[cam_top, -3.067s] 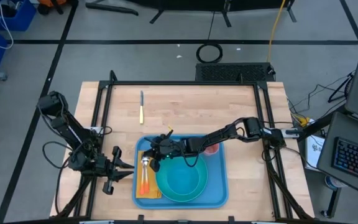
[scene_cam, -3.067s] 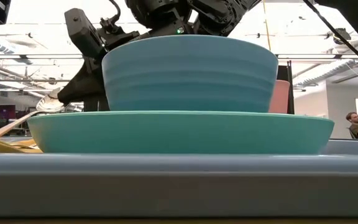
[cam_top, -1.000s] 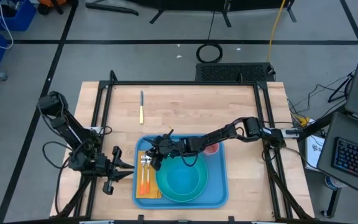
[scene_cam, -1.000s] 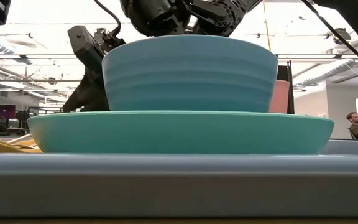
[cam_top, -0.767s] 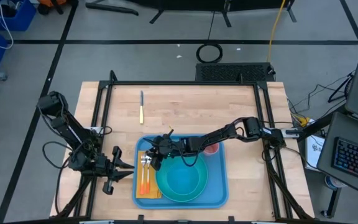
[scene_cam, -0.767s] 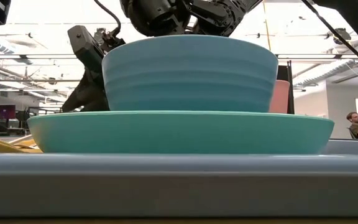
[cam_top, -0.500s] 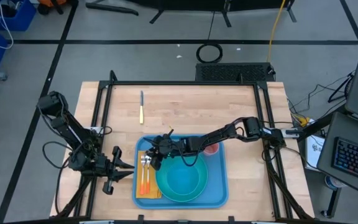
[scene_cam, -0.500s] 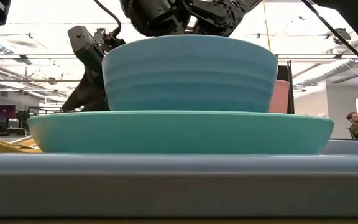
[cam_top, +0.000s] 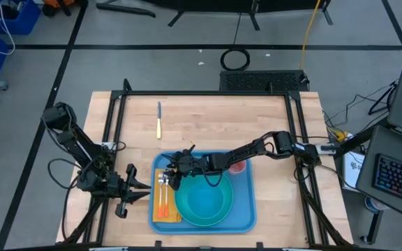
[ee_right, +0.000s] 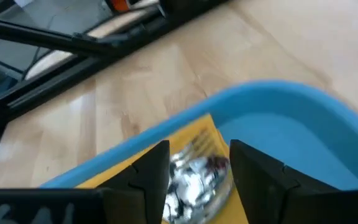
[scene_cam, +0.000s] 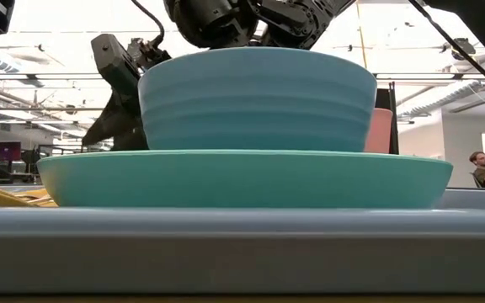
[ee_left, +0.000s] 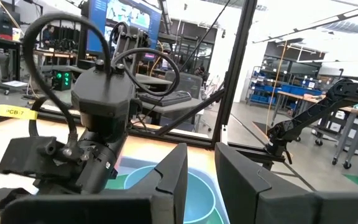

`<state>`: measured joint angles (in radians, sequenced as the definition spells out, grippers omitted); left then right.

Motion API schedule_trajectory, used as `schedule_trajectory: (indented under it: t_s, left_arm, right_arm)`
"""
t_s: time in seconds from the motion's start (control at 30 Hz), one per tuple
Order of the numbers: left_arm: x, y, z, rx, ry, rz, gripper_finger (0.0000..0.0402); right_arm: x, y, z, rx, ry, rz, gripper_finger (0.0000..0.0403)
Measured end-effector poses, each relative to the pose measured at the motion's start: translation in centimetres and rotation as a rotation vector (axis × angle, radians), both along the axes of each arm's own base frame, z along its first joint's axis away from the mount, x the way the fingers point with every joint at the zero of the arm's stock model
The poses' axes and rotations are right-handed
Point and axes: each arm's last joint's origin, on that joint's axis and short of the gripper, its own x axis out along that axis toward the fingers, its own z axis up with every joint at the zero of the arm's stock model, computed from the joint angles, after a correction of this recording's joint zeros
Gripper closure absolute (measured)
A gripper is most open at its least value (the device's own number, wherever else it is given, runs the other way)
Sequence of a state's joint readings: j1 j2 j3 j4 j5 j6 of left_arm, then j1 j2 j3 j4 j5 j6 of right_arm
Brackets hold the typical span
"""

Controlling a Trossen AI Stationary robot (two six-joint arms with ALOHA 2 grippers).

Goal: Set up tray
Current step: Put the orange spoon on top of the yellow napkin, then adjust the light blue plate on the blue tray

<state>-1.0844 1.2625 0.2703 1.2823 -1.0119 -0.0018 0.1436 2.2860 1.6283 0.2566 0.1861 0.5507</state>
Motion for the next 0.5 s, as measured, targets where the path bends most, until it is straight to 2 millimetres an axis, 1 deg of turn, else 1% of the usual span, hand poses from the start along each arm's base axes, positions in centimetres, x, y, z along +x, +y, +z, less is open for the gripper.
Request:
schedule_trajectory:
  t_s: [0.13, 0.2, 0.37, 0.5]
  left_arm:
    - [0.0, 0.0, 0.0, 0.000, 0.000, 0.000, 0.0316]
    - [0.0, 0.0, 0.0, 0.000, 0.000, 0.000, 0.0316]
    - [0.0, 0.0, 0.0, 0.000, 0.000, 0.000, 0.0316]
    - [0.0, 0.0, 0.0, 0.003, 0.000, 0.001, 0.0316]
  right_arm:
    - [0.1, 0.7, 0.6, -0.056, -0.052, 0.051, 0.0239]
    - [-0.1, 1.2, 1.2, -0.092, -0.048, 0.123, 0.0239]
    - [-1.4, 1.8, 4.0, -0.211, 0.024, 0.267, 0.0254]
    - [-2.9, 1.6, 5.8, -0.302, 0.117, 0.331, 0.0271]
